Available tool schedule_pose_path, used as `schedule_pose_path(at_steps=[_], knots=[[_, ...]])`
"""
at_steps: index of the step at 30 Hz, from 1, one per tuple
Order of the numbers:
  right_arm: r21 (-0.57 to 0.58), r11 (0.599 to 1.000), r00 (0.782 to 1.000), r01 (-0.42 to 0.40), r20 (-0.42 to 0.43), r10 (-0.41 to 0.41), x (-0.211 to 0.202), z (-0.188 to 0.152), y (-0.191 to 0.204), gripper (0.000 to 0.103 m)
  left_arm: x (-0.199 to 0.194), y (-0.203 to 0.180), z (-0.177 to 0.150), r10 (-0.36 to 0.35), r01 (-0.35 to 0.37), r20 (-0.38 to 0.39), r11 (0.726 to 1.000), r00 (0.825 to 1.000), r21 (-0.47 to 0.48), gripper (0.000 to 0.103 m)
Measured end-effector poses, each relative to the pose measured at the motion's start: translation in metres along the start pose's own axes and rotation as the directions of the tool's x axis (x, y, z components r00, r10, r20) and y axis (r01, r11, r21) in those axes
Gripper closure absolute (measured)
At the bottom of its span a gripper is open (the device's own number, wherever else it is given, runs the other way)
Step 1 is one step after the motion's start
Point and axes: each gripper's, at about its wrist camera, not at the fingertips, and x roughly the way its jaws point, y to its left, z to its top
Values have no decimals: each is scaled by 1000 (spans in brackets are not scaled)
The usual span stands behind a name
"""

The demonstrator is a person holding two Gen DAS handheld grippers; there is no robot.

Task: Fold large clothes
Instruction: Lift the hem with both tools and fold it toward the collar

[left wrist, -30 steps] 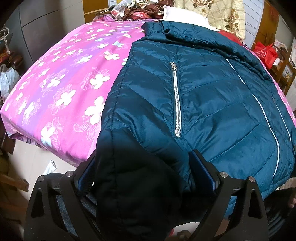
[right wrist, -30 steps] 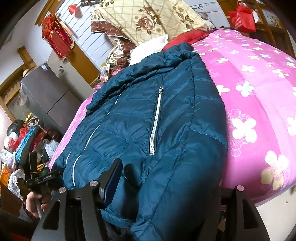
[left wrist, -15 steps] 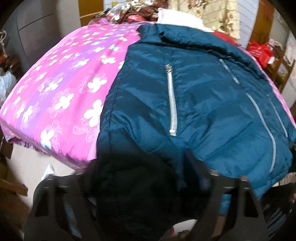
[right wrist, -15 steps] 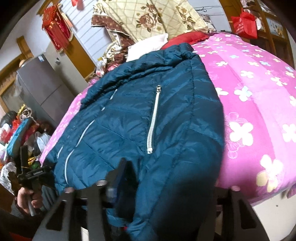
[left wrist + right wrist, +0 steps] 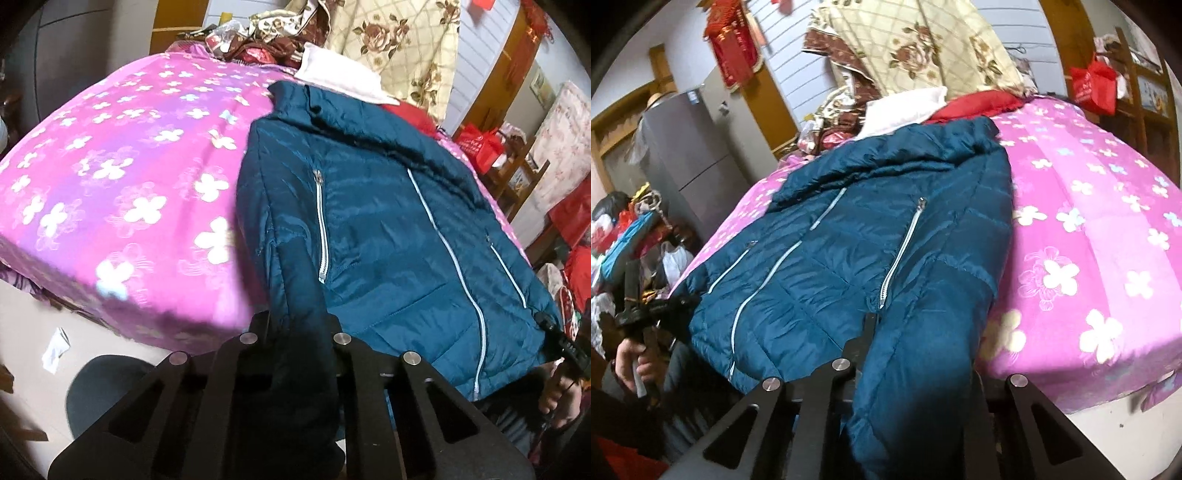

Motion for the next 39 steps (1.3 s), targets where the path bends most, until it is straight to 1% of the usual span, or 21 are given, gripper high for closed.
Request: schedule_pose_path(at_steps=[2, 7, 12, 16, 18, 20, 25, 28, 30, 32, 35, 36, 39], knots=[[-8, 1000, 1000, -22, 17, 22, -12, 1, 1, 90, -12, 2, -4, -14, 14, 16, 1000, 1000, 7, 95], [-8, 999, 996, -49, 71, 50, -43, 4, 1, 90, -41, 10, -8, -76, 76, 53, 997, 996, -8, 96], [-19, 998, 992, -52, 112, 54, -71, 2, 3, 90, -77, 9, -10, -133, 134, 118, 991, 984, -2, 96], [-34, 997, 988, -63, 139, 67, -88, 0, 9, 90, -101, 8, -8, -156, 161, 168, 987, 973, -15, 96], [-48, 996, 983, -75, 164, 82, -98, 1, 13, 90, -116, 8, -4, -175, 184, 204, 983, 963, -25, 96], [-69, 994, 976, -84, 195, 96, -111, 4, 18, 90, -134, 6, 2, -190, 203, 253, 979, 948, -24, 96], [-130, 986, 950, -102, 281, 135, -140, 17, 33, 91, -167, 4, 17, -217, 239, 347, 971, 913, -22, 96], [-166, 980, 936, -106, 317, 155, -152, 24, 40, 91, -178, 3, 27, -226, 254, 390, 967, 893, -22, 96], [-182, 978, 929, -102, 335, 159, -154, 30, 42, 91, -178, 1, 33, -216, 247, 408, 969, 887, -24, 96], [-182, 979, 927, -93, 343, 151, -151, 33, 41, 91, -170, -2, 43, -190, 222, 410, 974, 892, -33, 96], [-162, 983, 923, -87, 359, 141, -141, 48, 36, 91, -158, -8, 61, -147, 183, 419, 982, 896, -48, 96], [-163, 983, 921, -80, 366, 135, -139, 51, 36, 91, -153, -10, 70, -135, 173, 428, 984, 894, -51, 96], [-156, 987, 902, -45, 418, 107, -128, 72, 35, 91, -143, -19, 90, -110, 139, 456, 990, 883, -29, 96]])
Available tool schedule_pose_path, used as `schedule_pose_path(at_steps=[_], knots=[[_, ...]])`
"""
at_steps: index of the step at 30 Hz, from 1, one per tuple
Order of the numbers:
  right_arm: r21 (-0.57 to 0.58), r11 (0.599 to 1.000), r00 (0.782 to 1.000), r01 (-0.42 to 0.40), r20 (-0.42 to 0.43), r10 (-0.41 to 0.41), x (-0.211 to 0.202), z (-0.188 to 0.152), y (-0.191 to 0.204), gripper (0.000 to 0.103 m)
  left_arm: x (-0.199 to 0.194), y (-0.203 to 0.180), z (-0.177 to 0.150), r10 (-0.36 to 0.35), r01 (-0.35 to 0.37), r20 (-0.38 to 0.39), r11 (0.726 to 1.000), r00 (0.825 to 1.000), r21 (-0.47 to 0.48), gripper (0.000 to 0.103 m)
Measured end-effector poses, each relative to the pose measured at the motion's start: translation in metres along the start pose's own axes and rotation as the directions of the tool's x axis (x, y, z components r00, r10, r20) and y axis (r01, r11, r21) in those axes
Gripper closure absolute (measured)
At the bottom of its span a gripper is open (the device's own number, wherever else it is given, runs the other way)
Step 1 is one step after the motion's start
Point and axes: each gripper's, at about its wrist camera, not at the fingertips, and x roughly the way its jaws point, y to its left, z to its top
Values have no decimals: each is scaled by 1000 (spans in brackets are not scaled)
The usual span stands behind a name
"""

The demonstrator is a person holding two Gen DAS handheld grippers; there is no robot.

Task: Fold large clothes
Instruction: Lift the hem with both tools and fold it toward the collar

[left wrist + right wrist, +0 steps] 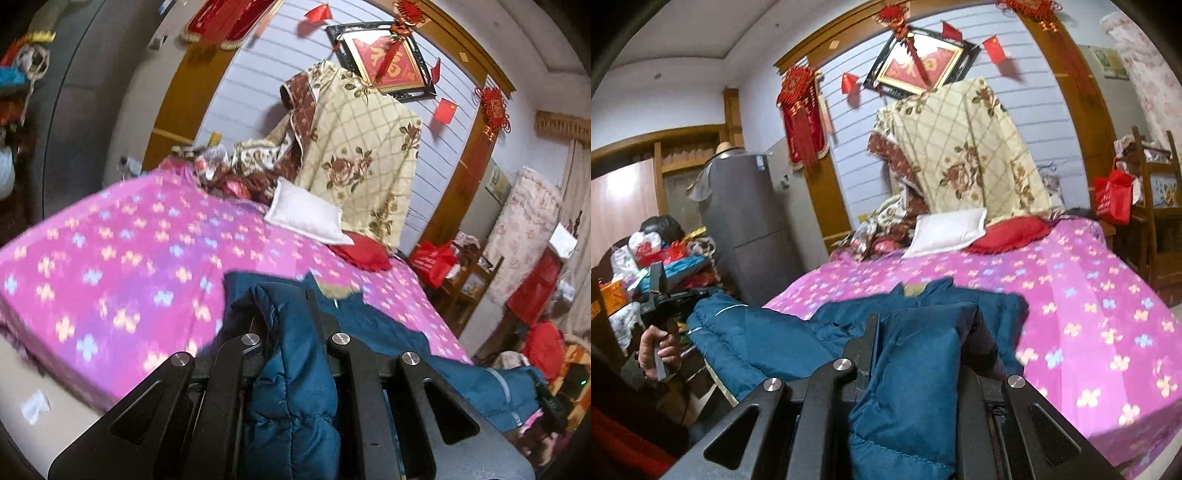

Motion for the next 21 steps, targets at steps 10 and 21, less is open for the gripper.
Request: schedule_pose_path(at_steps=[10, 21], knots=[[8, 982, 978, 187, 96, -187, 112, 43, -43, 91, 121, -23, 49, 106, -116, 76, 982, 991, 147, 95], [72, 945, 948, 318, -8, -319, 270, 66, -109, 91, 299, -4, 57, 272, -263, -59, 956, 961, 129, 96]])
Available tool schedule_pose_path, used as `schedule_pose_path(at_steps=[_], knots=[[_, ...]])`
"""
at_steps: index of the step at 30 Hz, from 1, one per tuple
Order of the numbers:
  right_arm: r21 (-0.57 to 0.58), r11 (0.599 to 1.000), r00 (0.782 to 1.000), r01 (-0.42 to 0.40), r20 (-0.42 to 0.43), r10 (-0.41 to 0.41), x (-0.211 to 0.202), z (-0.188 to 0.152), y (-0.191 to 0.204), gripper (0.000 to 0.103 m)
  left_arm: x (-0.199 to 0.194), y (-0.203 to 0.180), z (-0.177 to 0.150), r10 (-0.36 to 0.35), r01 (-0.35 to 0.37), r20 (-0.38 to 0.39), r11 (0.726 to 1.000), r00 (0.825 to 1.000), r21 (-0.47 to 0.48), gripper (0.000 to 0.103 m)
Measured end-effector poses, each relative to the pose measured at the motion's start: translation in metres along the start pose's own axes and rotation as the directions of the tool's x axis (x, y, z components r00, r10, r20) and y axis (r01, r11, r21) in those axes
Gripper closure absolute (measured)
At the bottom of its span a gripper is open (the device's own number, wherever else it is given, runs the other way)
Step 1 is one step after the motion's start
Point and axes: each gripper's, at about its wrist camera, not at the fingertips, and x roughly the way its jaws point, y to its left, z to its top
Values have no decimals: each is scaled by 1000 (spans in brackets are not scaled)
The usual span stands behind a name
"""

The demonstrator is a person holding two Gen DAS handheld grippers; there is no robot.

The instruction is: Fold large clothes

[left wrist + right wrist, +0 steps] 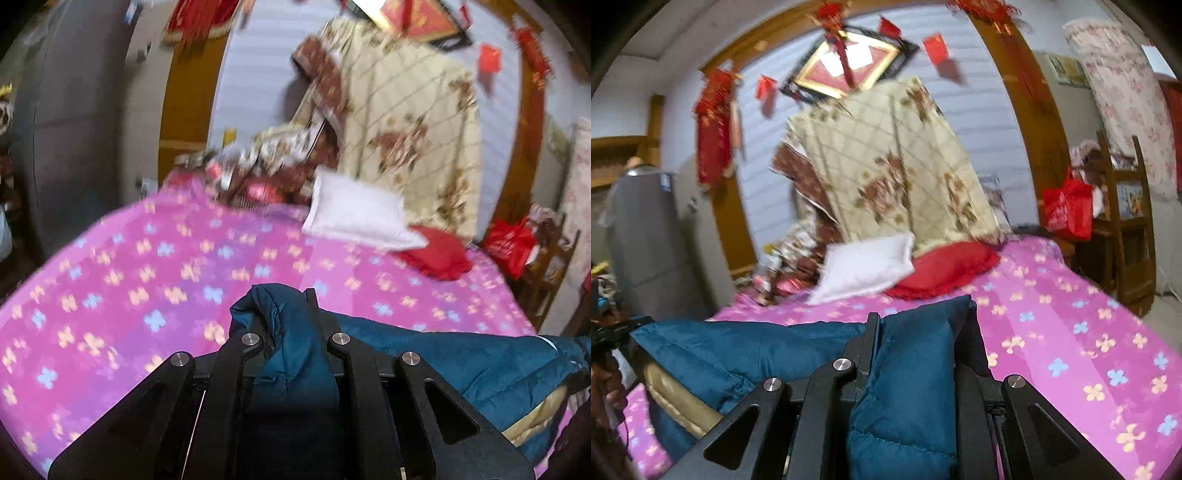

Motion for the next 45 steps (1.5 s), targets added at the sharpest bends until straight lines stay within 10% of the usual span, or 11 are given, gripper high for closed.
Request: schedule_pose_path(at_steps=[10, 24, 30, 38, 45], knots=[[81, 995, 977, 50, -212, -31, 97, -48, -36, 91, 107, -7, -57, 108, -104, -169, 994, 980, 31, 91], [285, 957, 902, 56, -424, 73, 137, -77, -67, 83, 141, 2, -64, 1, -25, -337, 997, 942, -69, 78], [520, 854, 930, 3, -316, 189, 99, -64, -81, 65, 109, 24, -37, -247, 156, -285, 939, 926, -306, 23], [349, 936, 984, -50, -142, 105, 20, -35, -53, 33, 34, 22, -26, -128, 101, -138, 977, 982, -187, 19], [72, 997, 951, -3, -309, 25, 36, -49, -12, 33, 37, -11, -52, -72, 61, -206, 996, 976, -63, 19]])
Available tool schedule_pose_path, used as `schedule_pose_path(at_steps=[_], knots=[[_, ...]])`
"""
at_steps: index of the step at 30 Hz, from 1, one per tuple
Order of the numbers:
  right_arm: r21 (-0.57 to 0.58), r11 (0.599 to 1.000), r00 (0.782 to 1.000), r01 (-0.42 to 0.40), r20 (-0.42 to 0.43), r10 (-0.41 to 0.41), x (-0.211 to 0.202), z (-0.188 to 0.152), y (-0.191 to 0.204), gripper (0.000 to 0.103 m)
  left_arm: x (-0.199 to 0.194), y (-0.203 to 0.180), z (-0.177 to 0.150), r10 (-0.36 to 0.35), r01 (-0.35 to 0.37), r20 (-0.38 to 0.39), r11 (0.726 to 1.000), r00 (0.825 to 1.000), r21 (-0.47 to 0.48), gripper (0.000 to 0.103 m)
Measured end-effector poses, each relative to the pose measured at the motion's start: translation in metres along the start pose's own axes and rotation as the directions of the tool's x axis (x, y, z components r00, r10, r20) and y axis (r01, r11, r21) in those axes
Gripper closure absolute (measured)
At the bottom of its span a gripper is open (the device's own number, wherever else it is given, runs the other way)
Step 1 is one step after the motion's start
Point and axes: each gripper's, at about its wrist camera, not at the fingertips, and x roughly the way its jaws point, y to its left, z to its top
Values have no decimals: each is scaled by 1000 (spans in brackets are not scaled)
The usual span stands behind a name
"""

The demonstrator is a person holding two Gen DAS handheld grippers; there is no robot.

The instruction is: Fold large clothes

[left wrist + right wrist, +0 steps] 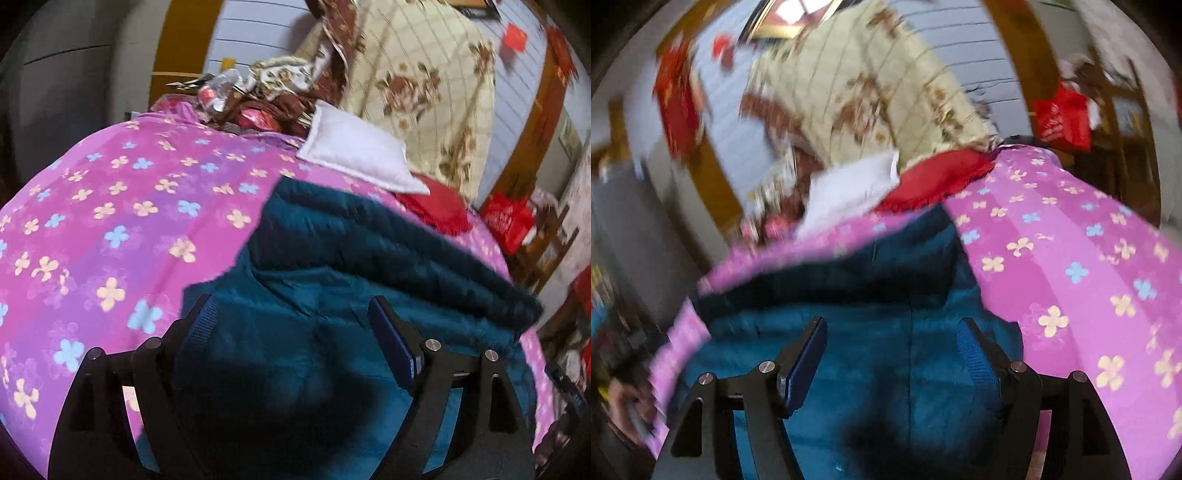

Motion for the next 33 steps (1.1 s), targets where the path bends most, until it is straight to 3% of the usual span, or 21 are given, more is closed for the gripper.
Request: schedule_pose_path(at_steps=[4, 7, 9, 11, 14, 17, 20, 22, 25, 29, 31, 33], knots=[[39, 999, 997, -23, -67, 26, 26, 9, 7, 32, 24, -19, 6, 21, -19, -39, 999, 999, 38, 19], [40, 999, 990, -21, -138, 26, 60, 31, 17, 23, 43, -26, 16, 39, -36, -59, 998, 997, 42, 19], [18, 999, 976, -32, -216, 35, 86, 41, 21, 20, 56, -26, 20, 46, -43, -85, 998, 995, 36, 19], [3, 1000, 947, -26, -322, 26, 122, 43, 17, 19, 71, -21, 20, 74, -72, -121, 997, 990, 22, 19], [1, 997, 927, 78, -369, -72, 156, 36, -3, 18, 96, -8, 13, 130, -132, -186, 991, 974, 4, 19], [66, 994, 930, 85, -363, -56, 160, 35, -22, 18, 103, -2, 11, 144, -148, -193, 989, 971, -10, 19], [70, 988, 931, 136, -351, -103, 152, 36, -25, 19, 95, -7, 10, 163, -160, -179, 987, 970, 32, 19], [63, 983, 944, 170, -297, -144, 132, 40, -16, 19, 79, -7, 11, 141, -136, -152, 990, 978, 45, 19], [31, 998, 977, 63, -208, -55, 88, 41, 13, 19, 51, 2, 15, 114, -109, -106, 993, 988, 52, 19], [-173, 978, 985, -118, -144, 93, 42, 16, 80, 19, 18, 35, 16, 164, -162, -42, 986, 986, 47, 19], [-269, 956, 986, -120, -149, 81, 39, -1, 100, 18, 13, 58, 15, 187, -187, -61, 982, 980, 13, 19], [-341, 935, 976, -94, -215, 19, 58, -18, 110, 14, 12, 84, 15, 188, -193, -96, 980, 977, -48, 19]])
